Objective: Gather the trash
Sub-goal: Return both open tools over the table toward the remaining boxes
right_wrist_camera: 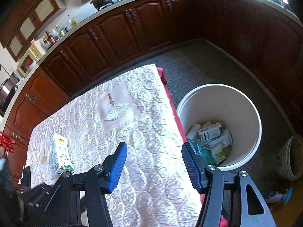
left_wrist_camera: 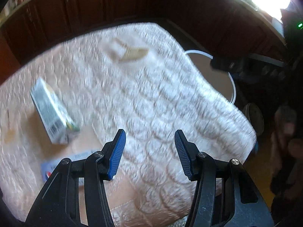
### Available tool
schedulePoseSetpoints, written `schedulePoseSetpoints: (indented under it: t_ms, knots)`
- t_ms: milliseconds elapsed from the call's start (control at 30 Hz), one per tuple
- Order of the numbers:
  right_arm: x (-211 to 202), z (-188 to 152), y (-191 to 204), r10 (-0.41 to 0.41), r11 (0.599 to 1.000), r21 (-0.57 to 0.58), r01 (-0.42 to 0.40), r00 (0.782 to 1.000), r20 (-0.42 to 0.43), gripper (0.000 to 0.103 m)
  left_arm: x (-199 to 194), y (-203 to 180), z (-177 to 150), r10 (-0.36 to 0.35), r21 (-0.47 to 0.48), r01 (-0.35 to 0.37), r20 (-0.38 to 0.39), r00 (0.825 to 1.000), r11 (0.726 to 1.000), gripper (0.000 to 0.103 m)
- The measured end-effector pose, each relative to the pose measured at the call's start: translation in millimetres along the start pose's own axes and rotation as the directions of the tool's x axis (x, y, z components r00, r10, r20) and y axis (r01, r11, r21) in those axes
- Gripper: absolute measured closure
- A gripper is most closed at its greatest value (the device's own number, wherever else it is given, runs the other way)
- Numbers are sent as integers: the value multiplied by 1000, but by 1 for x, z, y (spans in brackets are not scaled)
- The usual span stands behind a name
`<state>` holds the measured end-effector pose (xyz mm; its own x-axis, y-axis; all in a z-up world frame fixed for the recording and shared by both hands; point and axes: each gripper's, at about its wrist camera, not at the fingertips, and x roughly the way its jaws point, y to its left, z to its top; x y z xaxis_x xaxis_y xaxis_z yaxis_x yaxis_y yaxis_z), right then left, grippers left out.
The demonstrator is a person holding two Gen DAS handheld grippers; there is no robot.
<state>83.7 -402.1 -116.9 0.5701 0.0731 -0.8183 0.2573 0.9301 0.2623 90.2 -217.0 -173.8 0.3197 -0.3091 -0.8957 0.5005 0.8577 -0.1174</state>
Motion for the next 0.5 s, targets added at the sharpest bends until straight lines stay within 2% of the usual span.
schedulePoseSetpoints:
  t_ms: [233,400,500]
  knots:
    - [3,-3,21,11,999,-53,-11,1000,-13,45,16,37,-20,-10,-82,4,-72,997,997,51]
    - [6,-5,31,22,998,-66,-23,1000,-18,41,7,89,-44,63,-131,-77,-107,992,988,51]
    - [10,-6,41,33,996,-81,-35,999,-26,41,-4,133,-56,129,-179,-148,-114,985,973,51]
